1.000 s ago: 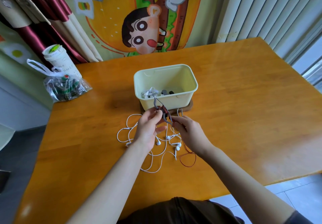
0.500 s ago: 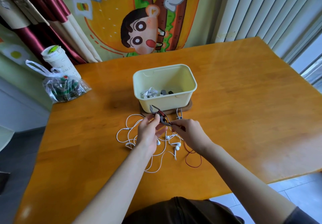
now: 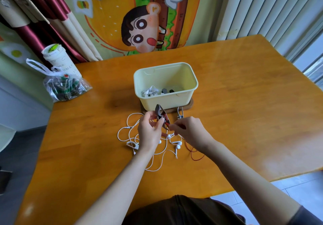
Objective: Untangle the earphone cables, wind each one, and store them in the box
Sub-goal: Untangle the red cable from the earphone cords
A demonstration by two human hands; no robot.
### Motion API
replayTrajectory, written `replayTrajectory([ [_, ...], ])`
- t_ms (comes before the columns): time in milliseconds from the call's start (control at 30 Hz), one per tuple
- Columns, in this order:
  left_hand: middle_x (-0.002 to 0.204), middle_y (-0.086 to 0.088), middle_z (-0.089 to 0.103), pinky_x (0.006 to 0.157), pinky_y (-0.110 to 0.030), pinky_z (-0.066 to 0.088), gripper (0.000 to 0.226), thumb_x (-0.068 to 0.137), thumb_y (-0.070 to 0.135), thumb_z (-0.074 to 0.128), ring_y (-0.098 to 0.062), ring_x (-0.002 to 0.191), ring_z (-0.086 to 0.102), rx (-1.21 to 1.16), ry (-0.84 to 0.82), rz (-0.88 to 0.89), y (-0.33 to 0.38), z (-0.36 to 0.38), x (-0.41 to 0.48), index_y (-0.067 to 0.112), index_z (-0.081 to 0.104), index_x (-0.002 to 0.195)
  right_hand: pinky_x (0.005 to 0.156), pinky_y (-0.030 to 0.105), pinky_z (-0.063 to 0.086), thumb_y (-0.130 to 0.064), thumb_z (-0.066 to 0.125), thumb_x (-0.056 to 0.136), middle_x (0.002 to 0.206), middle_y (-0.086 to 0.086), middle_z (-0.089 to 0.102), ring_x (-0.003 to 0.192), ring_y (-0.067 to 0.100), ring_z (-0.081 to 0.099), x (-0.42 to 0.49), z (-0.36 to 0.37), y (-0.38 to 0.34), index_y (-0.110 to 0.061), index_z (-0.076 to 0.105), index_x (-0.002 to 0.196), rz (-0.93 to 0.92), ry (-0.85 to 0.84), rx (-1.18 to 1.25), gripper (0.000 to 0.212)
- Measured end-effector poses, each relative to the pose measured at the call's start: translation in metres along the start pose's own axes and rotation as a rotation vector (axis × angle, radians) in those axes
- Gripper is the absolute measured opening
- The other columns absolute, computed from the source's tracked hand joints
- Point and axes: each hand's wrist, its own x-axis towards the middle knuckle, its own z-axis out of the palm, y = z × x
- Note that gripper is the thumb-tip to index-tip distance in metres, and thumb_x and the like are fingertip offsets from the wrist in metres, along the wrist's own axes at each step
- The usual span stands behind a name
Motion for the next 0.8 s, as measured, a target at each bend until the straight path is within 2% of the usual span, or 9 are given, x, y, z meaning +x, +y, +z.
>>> replayTrajectory([
  [67,0.107,-0.004,0.058,0.060,-0.021,0.056,0.023,0.088,0.011,0.066,-0.011,0.079,0.063,0.062,-0.058,0.070,-0.005,-0.001,0.000,0.016,0.061,0.109,0.054,0.012,0.041,-0.028,0.056,0.094,0.066,-0.006,0.059,0.057,0.005,0.053,0.001,-0.004,-0.001,-0.011,0.070,0.080,-0.024,0.023,-0.005,0.027],
  [167,0.108,-0.004,0.052,0.044,-0.013,0.046,0.030,0.090,0.009,0.063,-0.012,0.059,0.063,0.113,-0.219,0.080,-0.002,-0.003,-0.001,0.011,0.062,0.120,0.057,0.018,0.044,-0.028,0.056,0.093,0.068,-0.002,0.063,0.062,0.011,0.058,0.005,-0.013,-0.002,-0.012,0.069,0.076,-0.039,0.036,0.020,0.028],
  [233,0.106,-0.002,0.050,0.043,-0.017,0.049,0.034,0.091,0.009,0.060,-0.014,0.066,0.062,0.103,-0.333,0.058,-0.001,-0.004,0.001,0.013,0.061,0.125,0.060,0.025,0.047,-0.029,0.056,0.093,0.068,0.000,0.064,0.064,0.013,0.060,0.008,-0.015,-0.001,-0.010,0.068,0.075,-0.038,0.027,0.019,0.029],
  [300,0.104,-0.001,0.049,0.044,-0.023,0.052,0.034,0.092,0.008,0.059,-0.014,0.074,0.059,0.126,-0.410,0.059,0.000,-0.005,0.003,0.016,0.061,0.125,0.055,0.018,0.041,-0.030,0.057,0.093,0.065,-0.004,0.059,0.059,0.009,0.053,0.011,-0.018,0.002,-0.011,0.065,0.075,-0.014,-0.007,0.001,0.027],
  [400,0.109,-0.002,0.050,0.045,-0.023,0.052,0.034,0.091,0.006,0.060,-0.015,0.078,0.058,0.165,-0.504,0.039,-0.005,-0.007,0.003,0.015,0.061,0.124,0.052,0.012,0.036,-0.028,0.061,0.090,0.063,-0.008,0.052,0.058,0.008,0.045,0.014,-0.026,0.008,-0.012,0.060,0.077,0.028,-0.047,0.042,0.021],
  [467,0.112,-0.002,0.053,0.046,-0.026,0.054,0.033,0.091,0.005,0.061,-0.017,0.081,0.060,0.129,-0.574,-0.003,-0.013,-0.006,-0.002,0.015,0.063,0.122,0.053,0.012,0.036,-0.025,0.065,0.087,0.063,-0.009,0.052,0.057,0.006,0.044,0.017,-0.034,0.013,-0.014,0.060,0.076,0.027,0.007,0.088,0.017],
  [567,0.119,-0.003,0.060,0.052,-0.035,0.056,0.030,0.093,0.013,0.060,-0.027,0.081,0.066,0.020,-0.656,-0.090,-0.021,-0.007,-0.007,0.027,0.064,0.118,0.056,0.016,0.034,-0.024,0.070,0.082,0.066,-0.009,0.054,0.060,0.005,0.043,0.021,-0.041,0.017,-0.018,0.060,0.073,-0.019,0.068,0.107,0.015],
  [700,0.119,0.001,0.060,0.056,-0.041,0.056,0.030,0.093,0.017,0.060,-0.038,0.079,0.066,0.035,-0.713,-0.106,-0.019,-0.009,-0.006,0.043,0.063,0.107,0.065,0.015,0.041,-0.029,0.077,0.072,0.078,-0.003,0.062,0.071,0.008,0.054,0.017,-0.039,0.022,-0.022,0.066,0.072,-0.125,-0.069,0.096,0.013],
  [800,0.116,0.004,0.059,0.054,-0.041,0.056,0.032,0.092,0.014,0.060,-0.035,0.085,0.066,0.020,-0.713,-0.113,-0.020,-0.013,-0.004,0.043,0.063,0.106,0.072,0.027,0.047,-0.023,0.080,0.069,0.082,-0.002,0.065,0.080,0.014,0.059,0.016,-0.041,0.028,-0.023,0.073,0.075,-0.138,-0.143,0.079,0.010],
])
